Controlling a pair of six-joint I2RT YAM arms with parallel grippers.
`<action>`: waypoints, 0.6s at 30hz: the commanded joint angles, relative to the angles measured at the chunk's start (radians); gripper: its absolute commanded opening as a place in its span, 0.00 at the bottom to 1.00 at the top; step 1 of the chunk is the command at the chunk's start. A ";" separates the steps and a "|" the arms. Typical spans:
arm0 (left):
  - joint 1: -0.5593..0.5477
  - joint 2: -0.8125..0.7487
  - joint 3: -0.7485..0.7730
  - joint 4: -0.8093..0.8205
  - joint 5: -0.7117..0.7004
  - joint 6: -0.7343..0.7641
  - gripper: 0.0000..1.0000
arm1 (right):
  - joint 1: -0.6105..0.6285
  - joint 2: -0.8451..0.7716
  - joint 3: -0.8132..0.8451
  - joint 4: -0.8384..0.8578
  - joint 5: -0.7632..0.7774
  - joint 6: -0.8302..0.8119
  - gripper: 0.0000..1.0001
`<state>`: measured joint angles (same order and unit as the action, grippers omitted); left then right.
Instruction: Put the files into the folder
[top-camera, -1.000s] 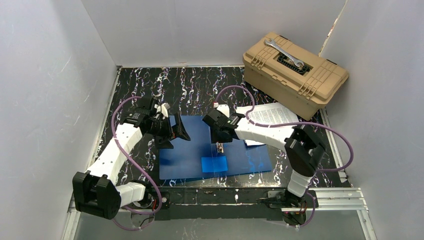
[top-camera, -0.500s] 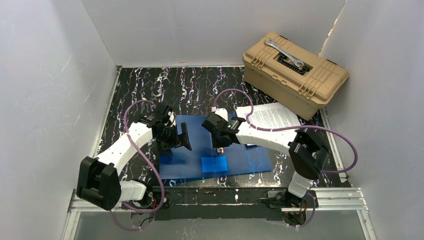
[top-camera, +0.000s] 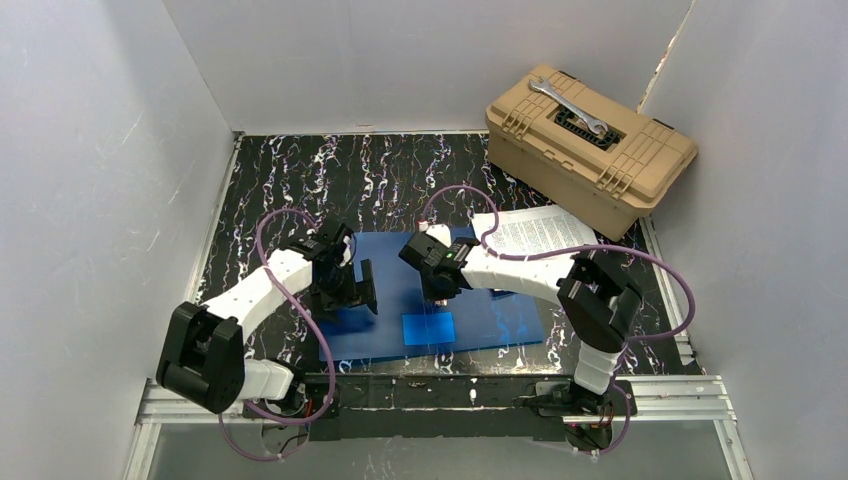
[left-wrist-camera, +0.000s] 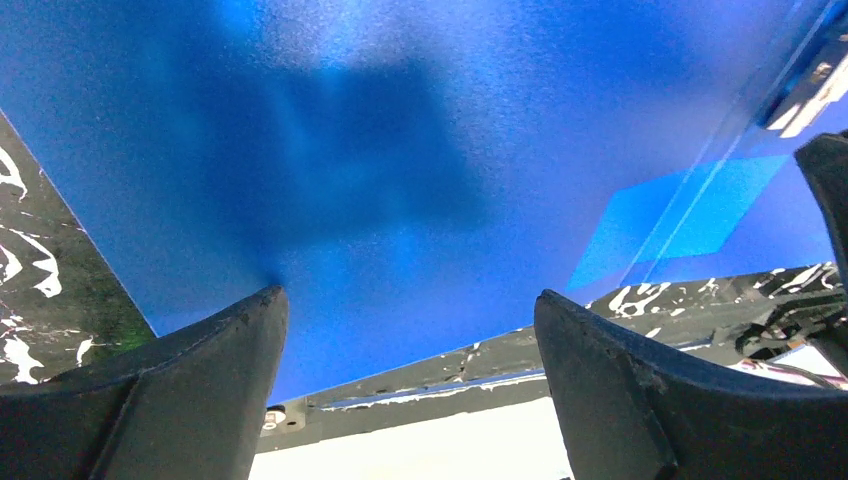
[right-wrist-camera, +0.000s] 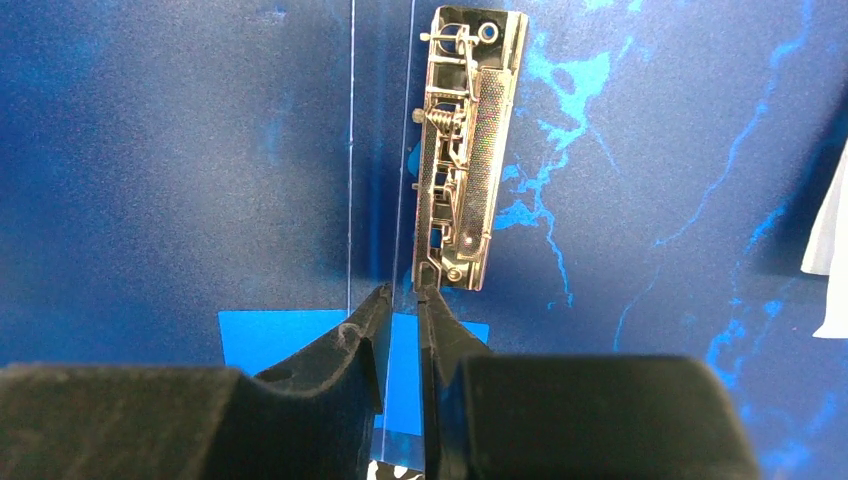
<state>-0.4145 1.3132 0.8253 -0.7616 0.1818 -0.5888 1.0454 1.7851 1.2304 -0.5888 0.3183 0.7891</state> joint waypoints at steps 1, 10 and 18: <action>-0.009 0.024 -0.024 -0.007 -0.048 -0.013 0.91 | 0.008 0.008 -0.003 0.025 0.006 0.003 0.23; -0.019 0.056 -0.041 0.006 -0.061 -0.017 0.91 | 0.008 0.028 -0.003 0.026 0.020 -0.001 0.20; -0.028 0.064 -0.058 0.016 -0.057 -0.017 0.90 | 0.008 0.051 -0.006 0.024 0.039 -0.005 0.18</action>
<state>-0.4332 1.3716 0.7845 -0.7322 0.1394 -0.6025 1.0489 1.8214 1.2293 -0.5728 0.3305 0.7856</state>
